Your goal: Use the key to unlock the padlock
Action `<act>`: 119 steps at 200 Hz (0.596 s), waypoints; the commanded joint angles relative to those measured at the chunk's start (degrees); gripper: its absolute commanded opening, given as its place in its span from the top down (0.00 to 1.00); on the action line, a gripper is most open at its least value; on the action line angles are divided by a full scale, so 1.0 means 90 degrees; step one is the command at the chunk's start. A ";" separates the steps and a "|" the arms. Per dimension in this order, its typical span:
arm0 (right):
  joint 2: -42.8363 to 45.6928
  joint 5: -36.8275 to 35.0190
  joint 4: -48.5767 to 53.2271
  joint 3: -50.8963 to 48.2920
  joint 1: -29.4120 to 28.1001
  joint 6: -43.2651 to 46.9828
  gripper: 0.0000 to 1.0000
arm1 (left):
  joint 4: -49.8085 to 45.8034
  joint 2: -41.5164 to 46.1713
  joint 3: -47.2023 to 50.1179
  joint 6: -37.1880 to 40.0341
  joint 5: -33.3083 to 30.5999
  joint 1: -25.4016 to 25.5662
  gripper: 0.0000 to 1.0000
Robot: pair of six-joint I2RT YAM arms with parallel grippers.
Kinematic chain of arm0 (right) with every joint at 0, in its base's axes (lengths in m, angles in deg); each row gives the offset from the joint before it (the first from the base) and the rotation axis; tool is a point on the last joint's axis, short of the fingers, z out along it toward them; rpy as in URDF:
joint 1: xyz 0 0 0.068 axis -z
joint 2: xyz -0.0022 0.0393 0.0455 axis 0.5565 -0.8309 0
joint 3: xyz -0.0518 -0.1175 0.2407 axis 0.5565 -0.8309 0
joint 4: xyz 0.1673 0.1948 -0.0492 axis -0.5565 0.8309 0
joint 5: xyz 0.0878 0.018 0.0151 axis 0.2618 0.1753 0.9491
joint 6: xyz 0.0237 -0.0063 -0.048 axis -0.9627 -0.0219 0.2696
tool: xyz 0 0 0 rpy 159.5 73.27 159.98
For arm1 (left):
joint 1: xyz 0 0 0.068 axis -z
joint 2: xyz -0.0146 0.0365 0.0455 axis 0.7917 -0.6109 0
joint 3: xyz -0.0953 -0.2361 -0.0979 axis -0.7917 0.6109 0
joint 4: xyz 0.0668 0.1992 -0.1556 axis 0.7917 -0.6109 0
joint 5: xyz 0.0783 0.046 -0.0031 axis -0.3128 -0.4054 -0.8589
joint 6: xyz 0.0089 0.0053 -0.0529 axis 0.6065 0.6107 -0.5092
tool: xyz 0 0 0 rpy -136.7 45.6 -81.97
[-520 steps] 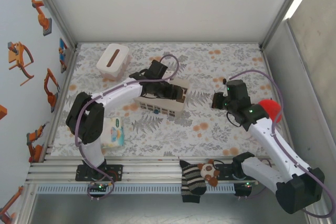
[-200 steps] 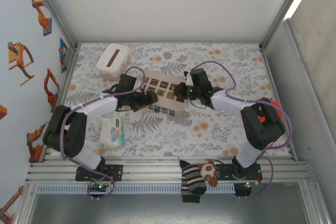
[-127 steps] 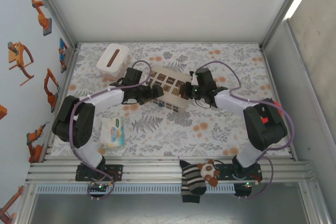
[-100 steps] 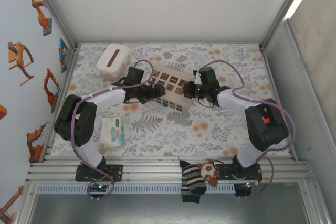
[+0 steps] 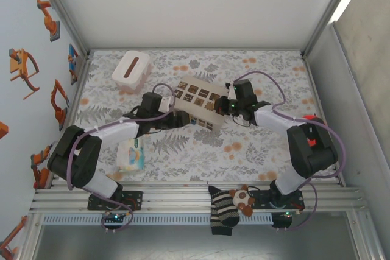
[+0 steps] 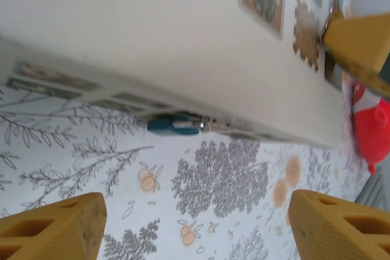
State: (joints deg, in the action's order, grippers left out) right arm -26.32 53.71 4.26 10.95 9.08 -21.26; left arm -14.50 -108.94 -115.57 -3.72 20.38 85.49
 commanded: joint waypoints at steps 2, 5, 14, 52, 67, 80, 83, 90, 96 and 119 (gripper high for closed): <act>0.0096 -0.0010 0.0105 -0.0147 0.0023 0.0091 1.00 | 0.0742 0.0193 0.0272 0.0733 -0.0143 0.0206 0.22; 0.0094 -0.0014 0.0108 -0.0147 0.0023 0.0102 1.00 | 0.0815 0.0185 0.0310 0.0787 -0.0151 0.0220 0.22; 0.0085 -0.0024 0.0104 -0.0140 0.0022 0.0109 1.00 | 0.1058 0.0167 0.0434 0.0905 -0.0154 0.0233 0.22; 0.0055 -0.0049 0.0110 -0.0127 0.0020 0.0079 1.00 | 0.1579 -0.0029 0.0550 0.1369 -0.0096 0.0233 0.24; 0.0045 -0.0085 0.0099 -0.0127 0.0018 0.0088 1.00 | 0.1781 -0.0210 0.0533 0.1491 -0.0057 0.0228 0.26; 0.0018 -0.0136 0.0100 -0.0117 0.0023 0.0083 1.00 | 0.1959 -0.0401 0.0507 0.1558 0.0008 0.0223 0.28; 0.0008 -0.0141 0.0100 -0.0109 0.0028 0.0089 1.00 | 0.2016 -0.0443 0.0506 0.1577 0.0020 0.0223 0.28; -0.0011 -0.0142 0.0093 -0.0098 0.0024 0.0071 1.00 | 0.2099 -0.0510 0.0494 0.1603 0.0031 0.0223 0.29; -0.0030 -0.0133 0.0076 -0.0088 0.0024 0.0048 1.00 | 0.2187 -0.0558 0.0511 0.1647 0.0013 0.0223 0.29; -0.0078 -0.0093 0.0032 -0.0054 0.0025 0.0003 1.00 | 0.2443 -0.0792 0.0552 0.1814 -0.0115 0.0223 0.29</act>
State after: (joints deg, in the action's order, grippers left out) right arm -26.30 53.67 4.02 10.84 9.08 -21.30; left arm 2.85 -114.21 -110.67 8.95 19.35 87.57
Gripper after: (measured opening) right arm 0.048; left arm 0.712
